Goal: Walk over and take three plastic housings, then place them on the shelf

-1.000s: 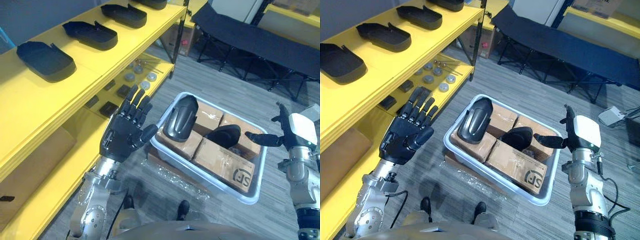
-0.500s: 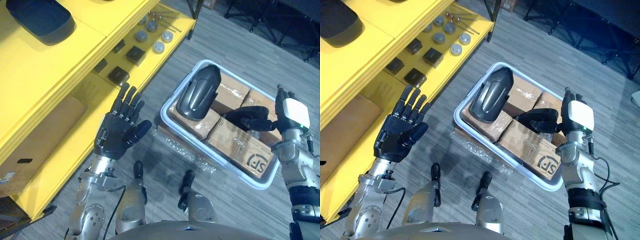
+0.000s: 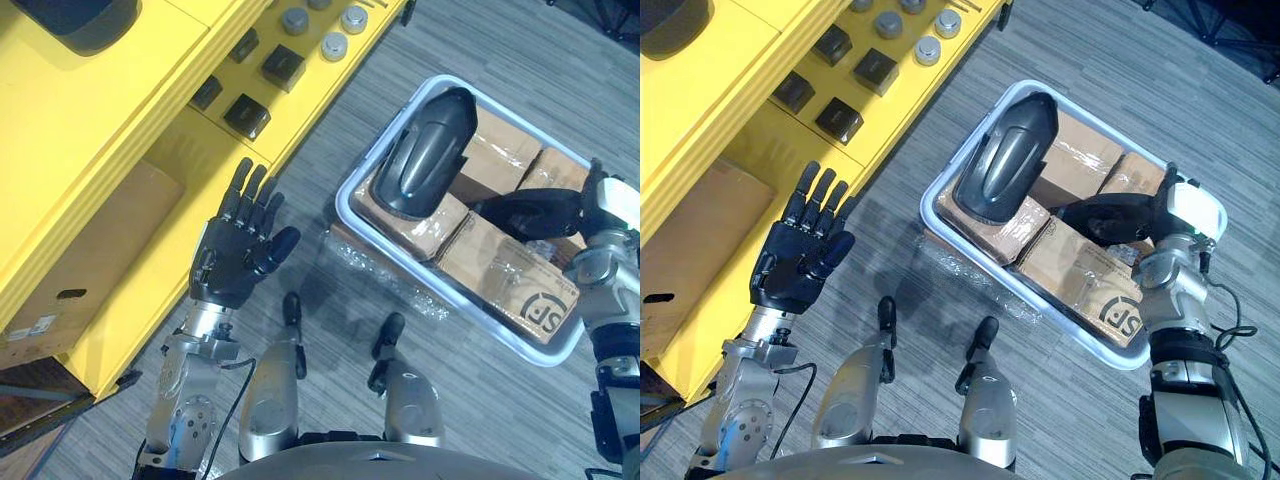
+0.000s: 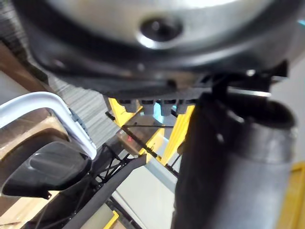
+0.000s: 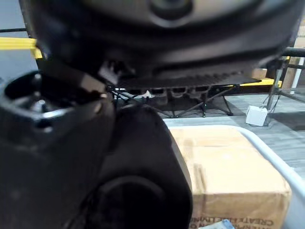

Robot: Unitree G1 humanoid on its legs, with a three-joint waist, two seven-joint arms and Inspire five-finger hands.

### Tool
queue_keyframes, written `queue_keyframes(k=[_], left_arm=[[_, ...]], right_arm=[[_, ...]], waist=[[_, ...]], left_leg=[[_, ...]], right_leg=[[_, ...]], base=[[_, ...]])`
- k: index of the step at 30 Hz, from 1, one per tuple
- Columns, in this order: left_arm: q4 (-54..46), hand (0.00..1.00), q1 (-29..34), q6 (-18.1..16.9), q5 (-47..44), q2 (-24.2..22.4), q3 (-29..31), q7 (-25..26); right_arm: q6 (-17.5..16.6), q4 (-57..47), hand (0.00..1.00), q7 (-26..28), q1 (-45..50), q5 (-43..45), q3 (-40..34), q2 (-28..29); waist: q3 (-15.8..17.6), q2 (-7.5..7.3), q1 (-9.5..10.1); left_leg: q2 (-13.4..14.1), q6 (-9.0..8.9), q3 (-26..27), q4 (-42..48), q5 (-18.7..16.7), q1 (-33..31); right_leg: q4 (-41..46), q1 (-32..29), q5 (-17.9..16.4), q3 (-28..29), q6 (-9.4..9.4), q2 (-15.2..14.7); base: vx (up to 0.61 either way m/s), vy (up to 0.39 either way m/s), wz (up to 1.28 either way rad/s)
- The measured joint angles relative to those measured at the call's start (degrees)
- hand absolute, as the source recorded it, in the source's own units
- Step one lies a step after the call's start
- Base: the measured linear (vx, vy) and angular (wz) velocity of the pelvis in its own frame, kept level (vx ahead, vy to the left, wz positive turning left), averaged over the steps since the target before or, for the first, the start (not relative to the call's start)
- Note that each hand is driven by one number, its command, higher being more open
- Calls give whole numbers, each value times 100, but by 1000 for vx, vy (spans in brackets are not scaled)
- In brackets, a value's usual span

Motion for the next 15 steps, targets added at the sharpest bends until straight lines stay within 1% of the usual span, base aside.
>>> queue_keyframes(k=[2,3,6,7,9,11,12,14,15], left_arm=[[49,100,-29,-19,0,-3,-6,68],[49,100,-34,-29,0,-4,-9,87],[165,100,-107,-90,-6,-8,-118,149],[216,100,-107,-93,-5,-16,-178,172],[282,100,-120,-93,-5,-18,-241,248],[425,100,-173,-98,-5,-27,-256,303],[571,100,-272,-99,-4,-49,-274,349],[673,100,-331,-111,-10,-80,-284,391],[708,100,-331,-113,-20,-82,-284,431]], right_arm=[[106,39,100,180,-214,171,116,-191],[121,65,0,209,-261,188,145,-228],[334,266,0,412,-471,224,226,-338],[415,353,0,465,-538,292,229,-372],[497,515,0,552,-729,523,231,-412],[487,716,0,575,-973,727,228,-453],[441,873,0,615,-1111,724,294,-574],[411,960,0,642,-1181,724,408,-757],[309,963,0,701,-1195,732,516,-884]], waist=[[29,89,6],[26,98,5],[88,177,5],[110,220,40],[127,251,77],[137,277,90],[160,324,128],[171,355,156],[172,358,167]], left_leg=[[11,1,12,33,-25,-62],[14,3,11,34,-21,-100],[14,14,1,33,7,-144],[8,17,-4,33,9,-160],[1,23,0,26,25,-229],[-29,29,-6,24,74,-302],[-31,30,-31,25,85,-350],[-44,37,-73,21,105,-423],[-51,38,-94,20,118,-479]], right_leg=[[56,-105,-15,71,-28,-2],[75,-149,-21,80,-37,-1],[77,-187,-13,67,-50,5],[78,-198,-13,64,-50,1],[79,-290,5,85,-70,1],[82,-360,10,84,-73,0],[83,-394,11,60,-74,2],[88,-446,11,17,-74,-4],[98,-489,11,-1,-74,-9]], base=[[-51,24,-10],[-45,19,-7],[-2,3,1],[0,0,0],[4,17,-3],[6,10,2],[8,11,7],[0,6,11],[-1,11,12]])
